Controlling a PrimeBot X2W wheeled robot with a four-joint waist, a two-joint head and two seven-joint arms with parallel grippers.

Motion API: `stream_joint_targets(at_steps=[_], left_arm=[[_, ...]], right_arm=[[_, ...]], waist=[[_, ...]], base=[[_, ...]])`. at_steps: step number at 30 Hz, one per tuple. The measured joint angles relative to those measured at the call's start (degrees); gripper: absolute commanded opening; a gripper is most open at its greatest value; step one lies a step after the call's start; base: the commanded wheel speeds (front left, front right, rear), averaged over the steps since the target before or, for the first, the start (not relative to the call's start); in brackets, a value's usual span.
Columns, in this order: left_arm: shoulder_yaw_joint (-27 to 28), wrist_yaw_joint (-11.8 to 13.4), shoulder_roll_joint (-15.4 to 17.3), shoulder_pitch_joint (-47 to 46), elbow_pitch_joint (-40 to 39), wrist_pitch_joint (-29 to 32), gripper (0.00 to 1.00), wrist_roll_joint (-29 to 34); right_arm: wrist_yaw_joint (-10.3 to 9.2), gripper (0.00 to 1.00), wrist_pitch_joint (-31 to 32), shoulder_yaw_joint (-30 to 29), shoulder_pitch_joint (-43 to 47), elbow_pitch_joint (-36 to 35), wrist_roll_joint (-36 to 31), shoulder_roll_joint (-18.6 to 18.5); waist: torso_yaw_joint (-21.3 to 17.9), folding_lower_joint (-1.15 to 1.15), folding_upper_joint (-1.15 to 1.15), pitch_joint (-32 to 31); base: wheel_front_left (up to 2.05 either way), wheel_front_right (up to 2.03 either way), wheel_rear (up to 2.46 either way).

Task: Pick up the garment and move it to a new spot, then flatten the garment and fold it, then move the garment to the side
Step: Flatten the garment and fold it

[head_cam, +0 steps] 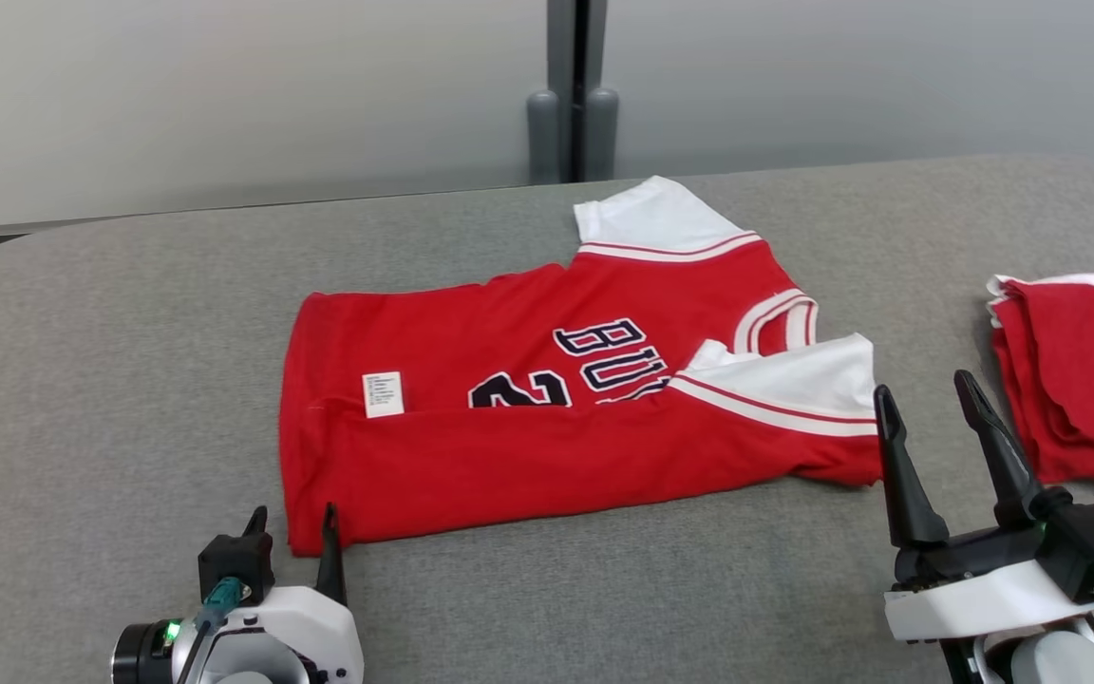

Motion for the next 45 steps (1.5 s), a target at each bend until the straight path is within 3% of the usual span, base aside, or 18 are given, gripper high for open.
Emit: stream_joint_targets(at_steps=[9,10,11,12,16,27,35,42,43,44,45], left_arm=[[1.3,2.6,0.7,-6.7,14.2,-0.2,1.00,-0.4],[1.1,2.3,0.7,-7.2,15.4,-0.3,0.42,-0.4],[0.8,1.7,0.8,-7.7,16.4,-0.3,0.11,-0.4],[0.4,1.1,0.8,-8.3,17.2,-0.3,0.00,-0.4],[-0.1,0.4,0.2,-9.0,16.2,0.0,0.00,-0.5],[-2.8,-0.6,0.1,-4.8,1.0,0.0,0.00,2.5],[-5.7,-1.0,-0.1,-3.7,-2.3,0.0,0.00,3.0],[-6.6,-0.9,-0.1,-3.5,-3.2,0.0,0.00,2.9],[-6.6,-0.9,-0.1,-3.5,-3.2,0.0,0.00,2.8],[-6.7,-0.8,-0.1,-3.5,-3.1,0.0,0.00,2.8],[-6.6,-0.7,-0.1,-3.5,-3.0,0.0,0.00,2.8]], right_arm=[[0.00,1.00,0.0,1.2,-0.5,-0.7,0.7,-0.8],[0.00,1.00,0.0,1.3,-0.5,-0.7,0.9,-0.9],[0.00,1.00,0.0,1.3,-0.5,-0.7,1.2,-0.9],[0.00,1.00,0.0,1.3,-0.5,-0.3,1.2,-1.0],[0.00,1.00,0.0,-0.9,-0.5,5.6,0.3,-0.9],[-0.03,1.00,5.5,-6.8,-7.8,23.5,3.4,2.0],[-0.03,1.00,6.9,-10.8,-12.6,35.3,4.6,2.2],[-0.03,1.00,7.3,-11.0,-15.2,41.9,5.3,2.1],[-0.03,0.32,7.3,-10.4,-15.5,42.4,5.6,2.1],[-0.04,0.00,7.3,-9.6,-15.8,42.7,6.0,2.1],[-0.03,0.00,7.0,-8.8,-15.9,42.8,6.3,2.1]], waist=[[-3.8,0.00,0.00,1.8],[-3.9,0.00,0.00,1.9],[-3.9,0.00,0.00,1.9],[-3.8,0.00,0.00,1.9],[-2.8,0.00,0.00,1.8],[3.6,0.00,0.00,2.2],[7.5,0.00,0.00,2.7],[8.0,0.00,0.00,2.4],[7.9,0.00,0.00,2.3],[7.8,0.00,0.00,2.2],[7.7,0.00,0.00,2.1]], base=[[0.00,0.00,0.00],[0.00,0.00,0.00],[0.00,0.00,0.00],[0.00,0.00,0.00],[0.00,0.00,0.00],[0.00,0.00,0.00],[0.00,0.00,0.00],[0.00,0.00,0.00],[0.00,0.00,0.00],[0.00,0.00,0.00],[0.00,0.00,0.00]])
